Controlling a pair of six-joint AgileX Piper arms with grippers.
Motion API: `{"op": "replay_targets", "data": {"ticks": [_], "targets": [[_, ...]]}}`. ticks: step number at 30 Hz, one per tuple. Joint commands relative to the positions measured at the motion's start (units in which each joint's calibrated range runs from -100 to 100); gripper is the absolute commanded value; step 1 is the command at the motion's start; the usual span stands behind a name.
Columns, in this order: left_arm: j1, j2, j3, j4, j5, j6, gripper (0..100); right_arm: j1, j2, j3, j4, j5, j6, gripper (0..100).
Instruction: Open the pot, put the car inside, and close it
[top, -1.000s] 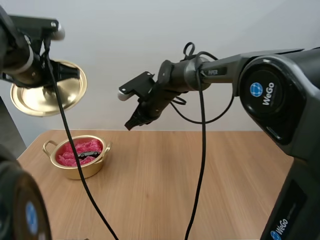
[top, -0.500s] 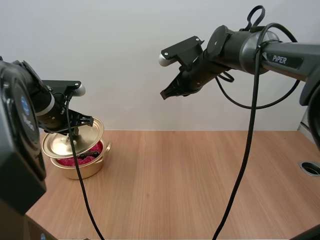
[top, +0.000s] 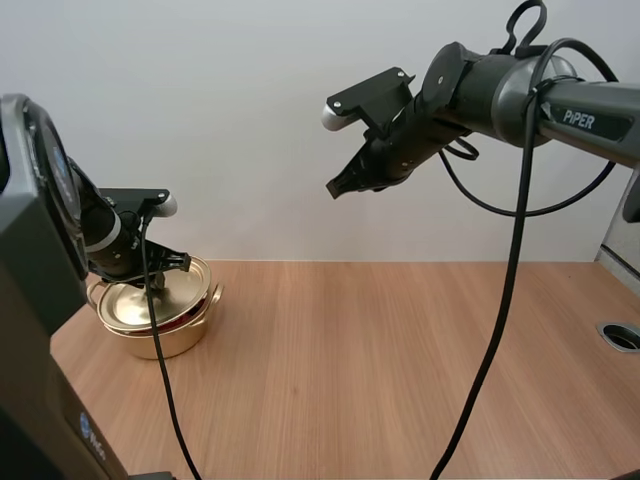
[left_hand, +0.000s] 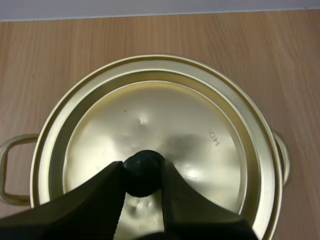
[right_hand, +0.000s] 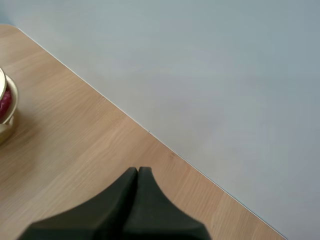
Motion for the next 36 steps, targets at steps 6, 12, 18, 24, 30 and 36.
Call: {"op": "replay_targets", "data": {"ticks": [6, 12, 18, 24, 30, 36], "targets": [[-0.06, 2.6, 0.1, 0.2, -0.9, 2.5, 0, 0.0, 0.0, 0.1, 0.0, -0.1, 0.0, 0], [-0.06, 4.3, 0.1, -2.1, -0.9, 3.7, 31, 0.0, 0.0, 0.1, 0.0, -0.1, 0.0, 0], [-0.06, 3.6, 0.1, -6.0, -0.6, 4.7, 89, 0.0, 0.0, 0.1, -0.5, -0.1, 0.0, 0], [-0.06, -5.3, -0.2, -17.0, -8.2, 13.1, 100, -2.8, -0.1, 0.1, -0.6, -0.3, 2.1, 0], [-0.06, -18.1, 1.3, -36.5, -1.8, 24.0, 100, -8.1, -3.4, 4.2, 0.3, -8.7, 0.3, 0], [-0.06, -34.2, 13.1, -55.6, -0.4, 39.1, 100, -11.4, -12.0, 15.9, 9.0, -26.6, -8.3, 0]]}}
